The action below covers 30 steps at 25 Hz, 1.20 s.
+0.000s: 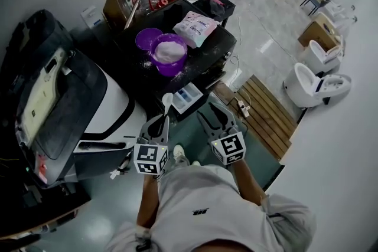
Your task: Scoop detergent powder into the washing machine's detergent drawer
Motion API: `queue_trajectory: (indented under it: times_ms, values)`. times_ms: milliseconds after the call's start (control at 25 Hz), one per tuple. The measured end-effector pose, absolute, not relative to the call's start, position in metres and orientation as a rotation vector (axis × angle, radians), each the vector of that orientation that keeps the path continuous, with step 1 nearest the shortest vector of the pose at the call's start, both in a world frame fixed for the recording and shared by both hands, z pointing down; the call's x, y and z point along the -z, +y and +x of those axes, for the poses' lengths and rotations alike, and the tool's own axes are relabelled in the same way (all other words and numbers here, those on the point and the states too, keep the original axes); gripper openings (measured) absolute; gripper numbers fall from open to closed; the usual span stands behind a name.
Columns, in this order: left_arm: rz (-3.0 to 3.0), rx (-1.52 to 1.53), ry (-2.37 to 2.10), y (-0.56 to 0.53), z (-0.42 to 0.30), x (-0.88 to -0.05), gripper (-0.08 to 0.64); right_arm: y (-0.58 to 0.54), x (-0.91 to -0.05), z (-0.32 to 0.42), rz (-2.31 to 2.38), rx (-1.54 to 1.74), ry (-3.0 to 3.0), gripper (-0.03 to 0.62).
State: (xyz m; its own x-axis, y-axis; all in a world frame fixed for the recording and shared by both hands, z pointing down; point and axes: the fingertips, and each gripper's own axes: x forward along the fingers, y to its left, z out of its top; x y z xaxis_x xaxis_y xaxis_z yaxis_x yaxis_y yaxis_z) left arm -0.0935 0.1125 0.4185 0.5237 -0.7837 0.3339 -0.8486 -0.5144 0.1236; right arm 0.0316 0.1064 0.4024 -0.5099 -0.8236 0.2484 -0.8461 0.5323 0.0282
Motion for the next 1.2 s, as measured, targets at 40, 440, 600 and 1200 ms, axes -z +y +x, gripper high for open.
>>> queue_trajectory:
  times_ms: [40, 440, 600, 1200]
  values:
    - [2.498, -0.338, -1.365, 0.106, -0.097, -0.419, 0.017, 0.101, -0.403, 0.028, 1.413, -0.141, -2.535, 0.186]
    - [2.533, -0.329, -1.281, 0.057, -0.122, -0.424, 0.017, 0.056, -0.408, -0.004, 1.469, -0.161, -2.489, 0.186]
    - [2.538, -0.332, -1.261, 0.039, -0.127, -0.425, 0.017, 0.041, -0.407, -0.011, 1.483, -0.183, -2.477, 0.186]
    - [2.514, -0.350, -1.270, -0.018, -0.127, -0.428, 0.017, -0.020, -0.415, -0.010, 1.466, -0.236, -2.488, 0.186]
